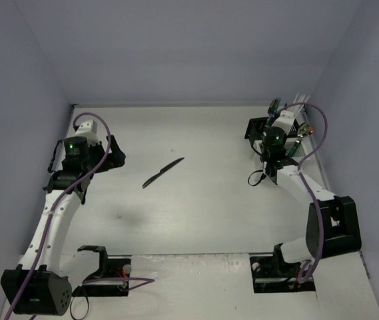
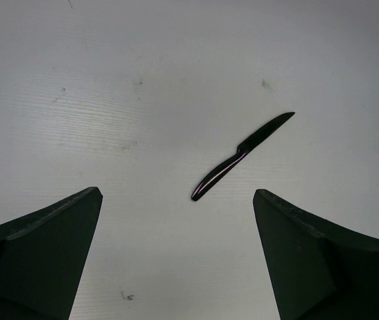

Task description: Sort the eating utensils into containers

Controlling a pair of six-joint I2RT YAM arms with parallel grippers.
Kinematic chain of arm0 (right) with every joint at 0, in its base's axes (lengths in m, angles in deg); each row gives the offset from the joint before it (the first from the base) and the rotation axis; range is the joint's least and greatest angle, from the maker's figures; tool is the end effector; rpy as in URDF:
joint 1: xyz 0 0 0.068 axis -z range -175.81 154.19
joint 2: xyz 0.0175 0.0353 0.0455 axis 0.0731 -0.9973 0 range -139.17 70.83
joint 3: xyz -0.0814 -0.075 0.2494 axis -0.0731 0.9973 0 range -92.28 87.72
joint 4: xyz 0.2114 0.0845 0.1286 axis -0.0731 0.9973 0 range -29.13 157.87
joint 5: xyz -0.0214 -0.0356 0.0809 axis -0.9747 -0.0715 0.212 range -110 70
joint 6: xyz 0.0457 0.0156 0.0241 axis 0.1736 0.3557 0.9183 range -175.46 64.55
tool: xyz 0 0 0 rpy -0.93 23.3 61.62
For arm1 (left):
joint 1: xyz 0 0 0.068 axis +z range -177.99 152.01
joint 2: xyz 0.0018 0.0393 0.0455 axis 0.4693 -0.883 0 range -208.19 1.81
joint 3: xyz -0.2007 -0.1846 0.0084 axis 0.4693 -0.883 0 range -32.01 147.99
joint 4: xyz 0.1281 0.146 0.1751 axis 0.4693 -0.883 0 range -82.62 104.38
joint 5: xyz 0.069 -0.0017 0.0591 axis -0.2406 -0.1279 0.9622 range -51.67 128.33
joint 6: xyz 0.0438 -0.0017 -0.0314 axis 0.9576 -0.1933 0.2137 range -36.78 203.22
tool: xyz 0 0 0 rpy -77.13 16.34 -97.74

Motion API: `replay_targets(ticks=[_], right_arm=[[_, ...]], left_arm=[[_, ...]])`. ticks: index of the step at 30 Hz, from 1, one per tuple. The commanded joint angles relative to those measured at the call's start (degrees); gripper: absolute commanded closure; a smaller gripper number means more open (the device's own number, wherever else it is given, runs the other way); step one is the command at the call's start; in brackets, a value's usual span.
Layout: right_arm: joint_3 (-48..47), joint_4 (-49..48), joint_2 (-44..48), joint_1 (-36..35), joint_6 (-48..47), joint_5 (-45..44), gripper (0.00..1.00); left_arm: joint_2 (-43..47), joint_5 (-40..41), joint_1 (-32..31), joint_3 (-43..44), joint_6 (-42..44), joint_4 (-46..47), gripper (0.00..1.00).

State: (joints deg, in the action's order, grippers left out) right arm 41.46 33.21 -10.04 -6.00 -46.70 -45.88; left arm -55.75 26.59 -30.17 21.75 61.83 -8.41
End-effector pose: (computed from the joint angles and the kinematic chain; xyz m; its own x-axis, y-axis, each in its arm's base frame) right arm 0.3169 0.0412 0.2716 -0.0770 0.1253 -0.9891 0.2823 0.9542 0.0989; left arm 0.2238 -0.0158 0.3312 -0.4966 -0.3385 -0.7993 0.0407 0.9107 -0.4110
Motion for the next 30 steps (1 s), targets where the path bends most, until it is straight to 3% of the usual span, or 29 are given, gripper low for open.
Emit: replay_targets(ticks=[1, 7, 12, 21, 30], right_arm=[[0.6, -9.3, 1.3, -0.1, 0.3, -0.6, 0.92], [2.2, -7.7, 4.6, -0.3, 1.6, 2.8, 0.7], [1.6, -3.8, 7.5, -0.9, 3.3, 5.2, 0.62], [-3.2, 9.2, 15.5, -4.0, 6.3, 10.3, 0.53], [1.6, 13.5, 26.5, -5.5, 12.4, 17.1, 0.5]], left_arm=[[-1.4, -3.9, 0.4, 2.6, -0.4, 3.4, 0.03], [-3.8, -7.5, 0.2, 3.3, 1.4, 3.5, 0.03], [-7.0, -10.5, -1.0, 4.5, 4.9, 2.9, 0.03], [-15.0, -3.1, -14.5, 12.0, 14.5, -3.6, 0.06], [-36.4, 1.8, -20.7, 24.9, 18.8, -12.0, 0.23]])
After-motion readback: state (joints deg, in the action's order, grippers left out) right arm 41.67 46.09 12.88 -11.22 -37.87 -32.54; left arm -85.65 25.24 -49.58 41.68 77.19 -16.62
